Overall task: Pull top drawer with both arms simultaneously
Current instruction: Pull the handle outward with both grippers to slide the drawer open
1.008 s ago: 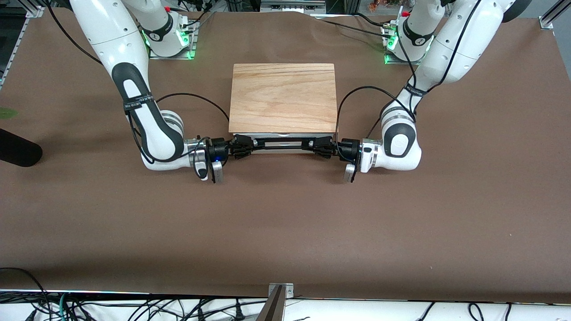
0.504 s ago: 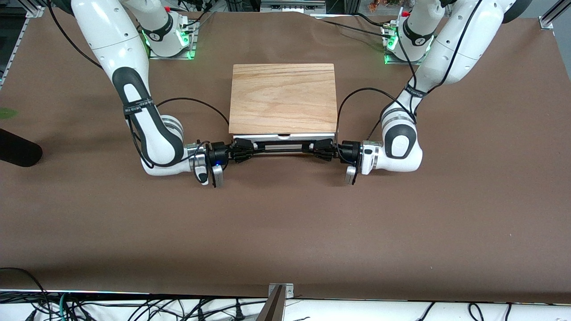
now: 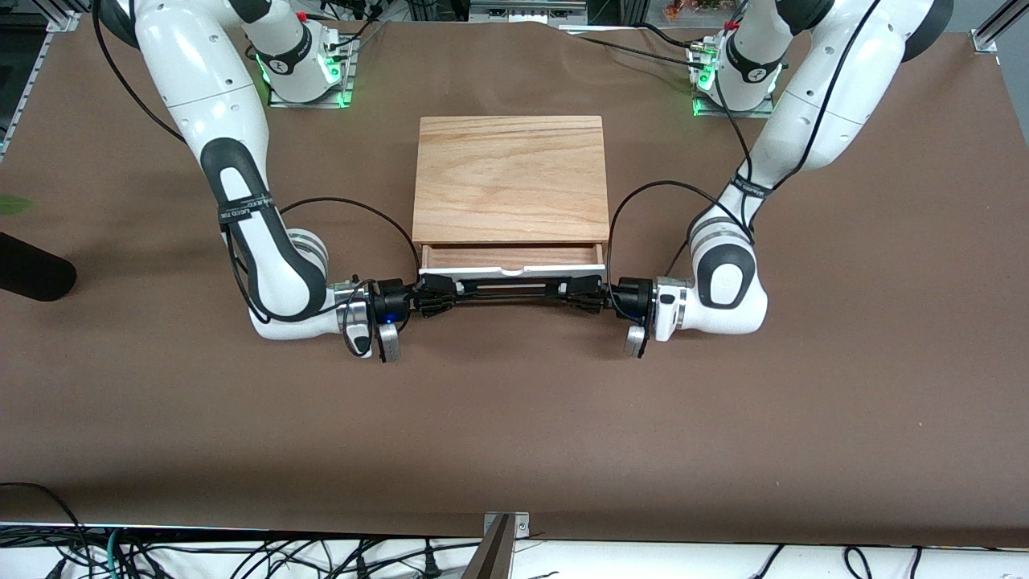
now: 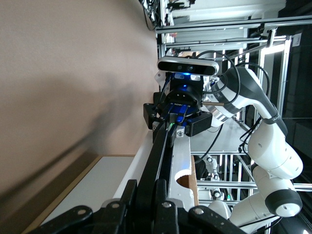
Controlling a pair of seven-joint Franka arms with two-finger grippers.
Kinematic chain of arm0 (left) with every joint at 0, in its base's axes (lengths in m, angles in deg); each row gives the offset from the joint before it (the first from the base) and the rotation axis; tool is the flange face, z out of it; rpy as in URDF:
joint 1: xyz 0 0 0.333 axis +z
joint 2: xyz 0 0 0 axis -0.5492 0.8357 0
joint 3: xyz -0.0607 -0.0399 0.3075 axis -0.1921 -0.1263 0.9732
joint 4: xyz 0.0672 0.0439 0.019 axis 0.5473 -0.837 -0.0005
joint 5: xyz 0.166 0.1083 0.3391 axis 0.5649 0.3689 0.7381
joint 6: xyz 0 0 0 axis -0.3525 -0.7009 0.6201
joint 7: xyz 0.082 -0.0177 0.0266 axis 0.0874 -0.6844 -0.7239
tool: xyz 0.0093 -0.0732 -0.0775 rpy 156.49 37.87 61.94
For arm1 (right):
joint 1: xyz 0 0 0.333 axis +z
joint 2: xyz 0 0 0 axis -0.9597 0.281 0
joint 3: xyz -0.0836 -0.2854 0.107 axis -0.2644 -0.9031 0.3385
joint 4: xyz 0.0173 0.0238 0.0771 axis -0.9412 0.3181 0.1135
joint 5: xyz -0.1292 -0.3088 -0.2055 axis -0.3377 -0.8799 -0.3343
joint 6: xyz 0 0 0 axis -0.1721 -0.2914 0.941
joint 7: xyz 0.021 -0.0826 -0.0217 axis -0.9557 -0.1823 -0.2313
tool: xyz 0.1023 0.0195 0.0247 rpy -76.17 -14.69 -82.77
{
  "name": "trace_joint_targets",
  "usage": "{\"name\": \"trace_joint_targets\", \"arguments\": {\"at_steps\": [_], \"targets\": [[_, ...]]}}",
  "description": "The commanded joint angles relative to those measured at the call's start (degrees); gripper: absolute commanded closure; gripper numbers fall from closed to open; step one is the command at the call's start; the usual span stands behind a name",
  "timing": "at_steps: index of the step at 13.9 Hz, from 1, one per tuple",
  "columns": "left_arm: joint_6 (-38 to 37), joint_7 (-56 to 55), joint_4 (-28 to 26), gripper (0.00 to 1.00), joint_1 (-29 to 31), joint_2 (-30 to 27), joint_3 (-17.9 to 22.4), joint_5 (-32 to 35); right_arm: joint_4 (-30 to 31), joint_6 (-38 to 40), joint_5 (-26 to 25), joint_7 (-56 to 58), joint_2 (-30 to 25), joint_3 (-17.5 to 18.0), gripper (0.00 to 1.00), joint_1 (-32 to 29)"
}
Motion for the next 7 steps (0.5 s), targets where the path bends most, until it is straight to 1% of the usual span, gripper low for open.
{"name": "trace_joint_targets", "arguments": {"at_steps": [1, 7], "targets": [[0.53, -10.03, 9.85, 1.0, 0.43, 3.86, 0.74, 3.61, -10.79, -2.49, 5.0, -0.29, 4.71, 0.53, 0.98, -1.18], [0.62, -11.27, 17.24, 1.0, 0.35, 9.14, 0.92, 3.62, -13.44, -3.37, 5.27, -0.29, 6.47, 0.53, 0.97, -1.18]]}}
